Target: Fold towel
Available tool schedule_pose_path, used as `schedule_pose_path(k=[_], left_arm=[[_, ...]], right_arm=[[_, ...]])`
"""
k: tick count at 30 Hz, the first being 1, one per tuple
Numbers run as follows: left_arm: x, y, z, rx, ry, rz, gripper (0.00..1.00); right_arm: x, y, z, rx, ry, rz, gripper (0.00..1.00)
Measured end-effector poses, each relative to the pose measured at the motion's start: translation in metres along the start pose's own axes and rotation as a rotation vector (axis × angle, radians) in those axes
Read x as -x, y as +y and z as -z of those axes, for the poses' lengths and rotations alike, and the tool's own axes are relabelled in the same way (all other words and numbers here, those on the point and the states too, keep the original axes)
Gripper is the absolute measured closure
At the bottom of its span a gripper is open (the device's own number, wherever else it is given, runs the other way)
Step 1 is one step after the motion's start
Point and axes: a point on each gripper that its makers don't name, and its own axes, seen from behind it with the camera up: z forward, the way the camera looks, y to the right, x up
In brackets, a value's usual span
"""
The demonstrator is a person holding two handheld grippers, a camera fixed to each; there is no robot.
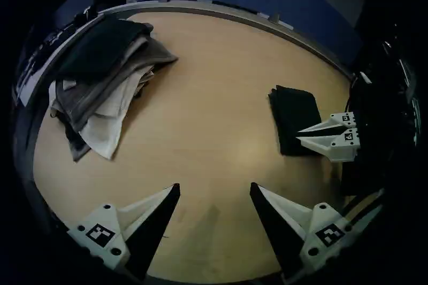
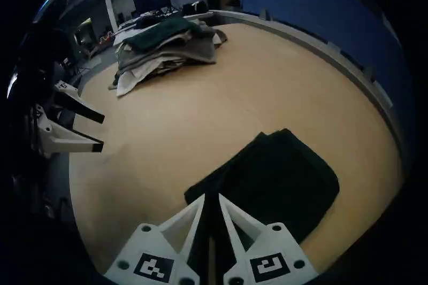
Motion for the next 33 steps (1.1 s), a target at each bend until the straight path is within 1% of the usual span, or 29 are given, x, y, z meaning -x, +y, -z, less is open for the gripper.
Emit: schedule_pose_path(k=[2,4,6,7,8,9,13,14,16,18,20,25,33], left_arm=[[0.0,0.001,-0.001,0.003,-0.001,-0.001,0.03],[-0.001,0.001,-0.002,0.005,-0.002,-0.005,0.03],[-0.003,0.002,-0.003,0.006,-0.002,-0.009,0.03],[-0.004,0.002,-0.003,0.006,-0.001,-0.011,0.03],[-0.005,0.002,-0.004,0.007,0.0,-0.014,0.03],[-0.006,0.002,-0.004,0.007,0.0,-0.015,0.03],[-0.009,0.004,-0.004,0.009,0.0,-0.018,0.03],[-0.01,0.004,-0.005,0.01,0.0,-0.019,0.03],[-0.01,0.006,-0.004,0.012,0.0,-0.02,0.03],[-0.011,0.009,-0.004,0.015,-0.001,-0.022,0.03],[-0.011,0.012,-0.004,0.019,-0.001,-0.024,0.03],[-0.012,0.019,-0.006,0.028,-0.003,-0.033,0.03],[-0.014,0.029,-0.007,0.034,-0.004,-0.047,0.03]], right_arm=[[-0.003,0.001,0.003,-0.001,0.01,-0.016,0.96],[-0.004,0.003,0.006,0.0,0.013,-0.017,0.94],[-0.005,0.004,0.01,0.002,0.018,-0.016,0.88],[-0.006,0.004,0.012,0.004,0.023,-0.014,0.83],[-0.007,0.005,0.015,0.007,0.027,-0.012,0.73],[-0.008,0.005,0.018,0.009,0.034,-0.012,0.66],[-0.011,0.009,0.031,0.027,0.061,-0.018,0.48],[-0.011,0.01,0.035,0.034,0.068,-0.021,0.42],[-0.008,0.017,0.042,0.055,0.072,-0.029,0.34],[-0.003,0.025,0.05,0.08,0.071,-0.036,0.24],[0.004,0.034,0.056,0.108,0.067,-0.043,0.15],[0.019,0.047,0.068,0.152,0.059,-0.056,0.07],[0.038,0.057,0.076,0.189,0.046,-0.074,0.03]])
